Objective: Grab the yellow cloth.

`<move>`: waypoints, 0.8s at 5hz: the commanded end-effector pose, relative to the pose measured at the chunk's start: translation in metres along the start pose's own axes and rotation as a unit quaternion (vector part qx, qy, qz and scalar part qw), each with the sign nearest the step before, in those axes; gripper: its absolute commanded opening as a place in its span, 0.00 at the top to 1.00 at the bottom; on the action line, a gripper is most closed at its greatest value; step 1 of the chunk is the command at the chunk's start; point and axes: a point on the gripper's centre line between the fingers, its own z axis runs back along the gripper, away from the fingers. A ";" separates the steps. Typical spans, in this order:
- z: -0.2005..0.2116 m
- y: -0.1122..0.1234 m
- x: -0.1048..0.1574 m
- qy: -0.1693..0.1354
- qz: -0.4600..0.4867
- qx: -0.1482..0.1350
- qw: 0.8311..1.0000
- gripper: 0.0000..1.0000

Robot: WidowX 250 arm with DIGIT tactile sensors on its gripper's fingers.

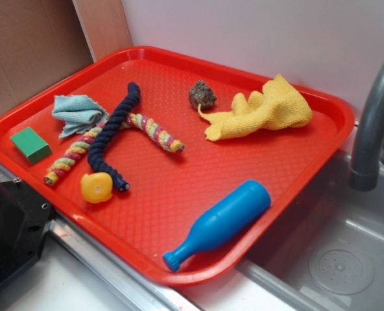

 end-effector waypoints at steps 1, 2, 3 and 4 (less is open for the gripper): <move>0.000 0.000 0.000 0.000 0.000 0.000 1.000 0.00; -0.027 -0.050 0.047 -0.031 -0.127 0.014 0.991 0.00; -0.056 -0.074 0.087 -0.031 -0.194 0.032 0.980 0.00; -0.092 -0.084 0.115 -0.041 -0.258 0.003 0.965 0.00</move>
